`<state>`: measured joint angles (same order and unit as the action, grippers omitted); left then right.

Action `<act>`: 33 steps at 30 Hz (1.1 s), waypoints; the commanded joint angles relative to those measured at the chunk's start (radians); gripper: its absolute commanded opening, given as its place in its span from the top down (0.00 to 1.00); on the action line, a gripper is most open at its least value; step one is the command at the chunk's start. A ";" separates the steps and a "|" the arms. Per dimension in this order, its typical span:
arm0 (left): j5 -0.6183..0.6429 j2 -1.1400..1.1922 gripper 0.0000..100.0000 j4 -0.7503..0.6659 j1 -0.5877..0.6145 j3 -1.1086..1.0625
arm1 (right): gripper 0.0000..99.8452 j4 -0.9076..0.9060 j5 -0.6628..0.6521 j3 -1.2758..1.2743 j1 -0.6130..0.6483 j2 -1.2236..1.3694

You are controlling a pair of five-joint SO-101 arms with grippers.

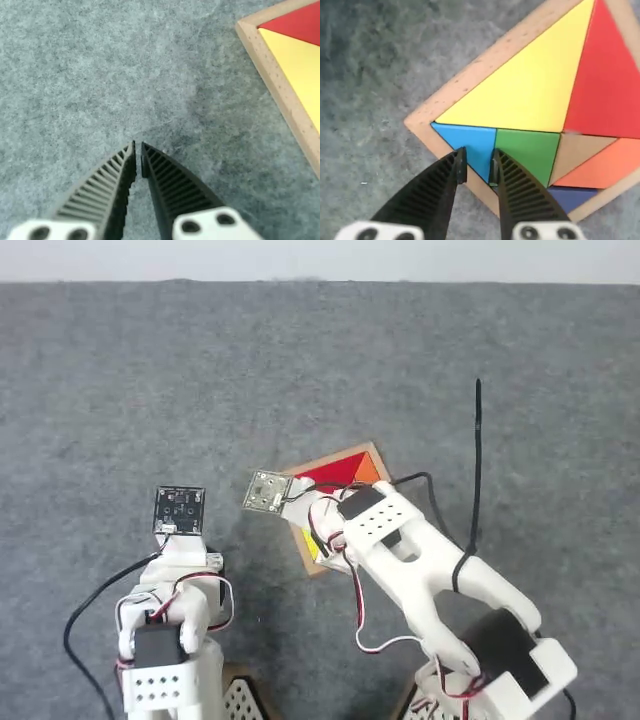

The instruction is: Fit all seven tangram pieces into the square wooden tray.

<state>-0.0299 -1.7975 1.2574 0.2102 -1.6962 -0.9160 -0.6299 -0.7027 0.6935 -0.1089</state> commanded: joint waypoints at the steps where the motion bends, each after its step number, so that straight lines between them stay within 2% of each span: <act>1: 0.017 -0.018 0.98 0.003 0.002 0.013 | 0.95 0.018 0.120 0.021 -0.035 -0.070; 3: 0.017 -0.018 0.98 0.003 0.002 0.013 | 1.00 -0.007 0.186 0.025 -0.081 -0.134; 12: 0.017 -0.018 0.98 0.003 0.002 0.013 | 0.99 -0.108 0.371 -0.083 -0.344 -0.636; 22: 0.017 -0.018 0.98 0.003 0.002 0.013 | 0.98 0.030 0.374 -0.588 -0.441 -1.079; 33: 0.017 -0.018 0.98 0.003 0.002 0.013 | 0.97 0.097 0.374 -0.965 -0.691 -1.497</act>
<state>-0.0299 -1.7975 1.2574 0.2102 -1.6962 -0.8516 -0.2662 -1.6034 0.0644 -1.4899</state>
